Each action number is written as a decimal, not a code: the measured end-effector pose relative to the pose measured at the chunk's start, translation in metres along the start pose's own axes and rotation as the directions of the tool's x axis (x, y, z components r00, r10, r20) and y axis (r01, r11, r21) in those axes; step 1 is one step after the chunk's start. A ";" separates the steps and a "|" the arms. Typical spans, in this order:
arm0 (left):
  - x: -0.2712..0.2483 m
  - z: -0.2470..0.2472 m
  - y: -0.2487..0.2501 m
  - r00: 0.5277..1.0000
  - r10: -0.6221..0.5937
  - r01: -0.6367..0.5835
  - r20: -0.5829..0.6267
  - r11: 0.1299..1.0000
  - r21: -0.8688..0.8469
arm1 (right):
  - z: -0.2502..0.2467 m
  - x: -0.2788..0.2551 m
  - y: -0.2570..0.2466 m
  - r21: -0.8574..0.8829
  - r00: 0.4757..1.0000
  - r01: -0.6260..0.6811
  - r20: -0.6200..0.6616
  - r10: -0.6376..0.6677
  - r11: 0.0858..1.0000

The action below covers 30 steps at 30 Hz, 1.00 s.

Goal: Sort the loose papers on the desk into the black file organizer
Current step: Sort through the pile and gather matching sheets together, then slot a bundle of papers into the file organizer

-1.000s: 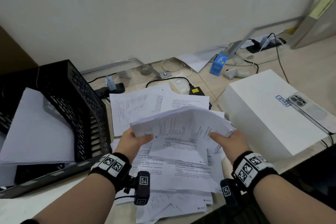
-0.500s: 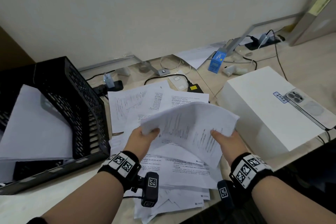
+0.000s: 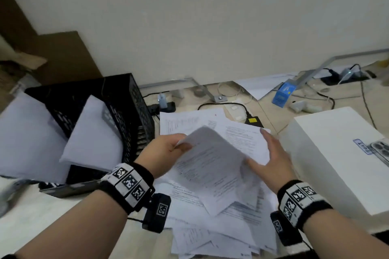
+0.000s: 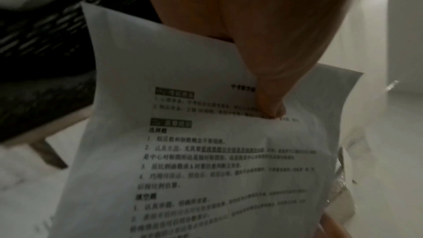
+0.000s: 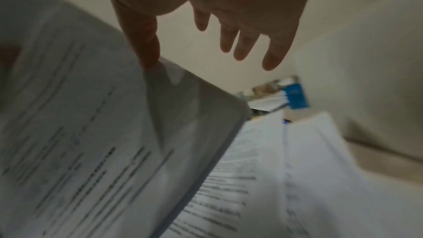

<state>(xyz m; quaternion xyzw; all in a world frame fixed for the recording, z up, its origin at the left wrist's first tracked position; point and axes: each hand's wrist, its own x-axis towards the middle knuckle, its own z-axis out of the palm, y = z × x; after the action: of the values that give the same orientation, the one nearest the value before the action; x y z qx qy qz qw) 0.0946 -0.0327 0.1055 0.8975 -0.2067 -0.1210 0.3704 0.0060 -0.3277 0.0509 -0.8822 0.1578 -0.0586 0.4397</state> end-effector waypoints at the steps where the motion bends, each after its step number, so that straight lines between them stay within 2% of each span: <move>1: -0.004 -0.005 0.002 0.998 0.061 -0.062 0.025 0.995 0.076 | 0.004 0.002 -0.009 -0.012 0.991 0.023 0.134 -0.022 1.000; 2: -0.009 -0.011 0.004 0.994 0.107 -0.111 0.034 0.986 0.126 | 0.010 0.005 -0.022 -0.013 0.954 0.010 0.300 -0.006 1.000; 3: -0.016 -0.018 0.004 0.991 0.132 -0.135 0.027 0.978 0.157 | 0.017 0.006 -0.035 -0.032 0.893 0.009 0.450 0.006 0.999; 4: -0.020 -0.022 0.004 0.989 0.146 -0.146 0.011 0.977 0.158 | 0.022 0.003 -0.046 -0.072 0.841 0.011 0.540 0.029 0.997; 6: -0.032 -0.034 -0.002 0.989 0.134 -0.123 -0.061 0.980 0.155 | 0.037 0.000 -0.065 -0.165 0.777 0.088 0.628 0.035 0.982; 8: -0.045 -0.046 -0.011 0.985 0.102 -0.082 -0.140 0.986 0.146 | 0.052 -0.004 -0.078 -0.248 0.745 0.210 0.667 0.009 0.946; 10: -0.061 -0.058 -0.024 0.974 0.015 0.005 -0.227 0.996 0.088 | 0.069 -0.008 -0.090 -0.264 0.715 0.298 0.698 -0.032 0.917; 12: -0.078 -0.066 -0.041 0.938 -0.068 0.079 -0.339 0.997 0.019 | 0.082 -0.011 -0.098 -0.234 0.710 0.314 0.701 -0.064 0.920; 15: -0.102 -0.076 -0.077 0.846 -0.221 0.176 -0.485 0.975 -0.137 | 0.105 -0.015 -0.112 -0.157 0.748 0.208 0.662 -0.054 0.965; 18: -0.129 -0.080 -0.117 0.746 -0.415 0.284 -0.521 0.906 -0.315 | 0.133 -0.025 -0.125 -0.049 0.782 0.096 0.622 -0.045 0.994; 19: -0.136 -0.079 -0.130 0.738 -0.480 0.314 -0.474 0.866 -0.389 | 0.144 -0.031 -0.129 0.004 0.793 0.060 0.607 -0.050 0.998; 21: -0.150 -0.077 -0.150 0.765 -0.568 0.365 -0.303 0.770 -0.522 | 0.167 -0.045 -0.142 0.086 0.818 0.009 0.573 -0.057 0.996; 22: -0.158 -0.074 -0.161 0.781 -0.585 0.405 -0.218 0.740 -0.537 | 0.180 -0.051 -0.148 0.109 0.828 -0.011 0.558 -0.052 0.994; 24: -0.170 -0.069 -0.177 0.797 -0.588 0.470 -0.139 0.747 -0.471 | 0.201 -0.061 -0.156 0.104 0.843 -0.021 0.536 -0.039 0.994; 27: -0.186 -0.072 -0.203 0.772 -0.621 0.522 -0.136 0.740 -0.424 | 0.233 -0.078 -0.166 0.080 0.833 0.013 0.551 -0.055 0.997; 30: -0.185 -0.087 -0.220 0.763 -0.600 0.511 -0.241 0.788 -0.342 | 0.256 -0.097 -0.176 0.069 0.803 0.072 0.587 -0.098 0.995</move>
<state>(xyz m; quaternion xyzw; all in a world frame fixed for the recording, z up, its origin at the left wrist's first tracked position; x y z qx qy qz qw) 0.0256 0.2469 0.0210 0.8692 0.1549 -0.0963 0.4595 0.0168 -0.0026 0.0385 -0.8532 -0.0274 0.1950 0.4829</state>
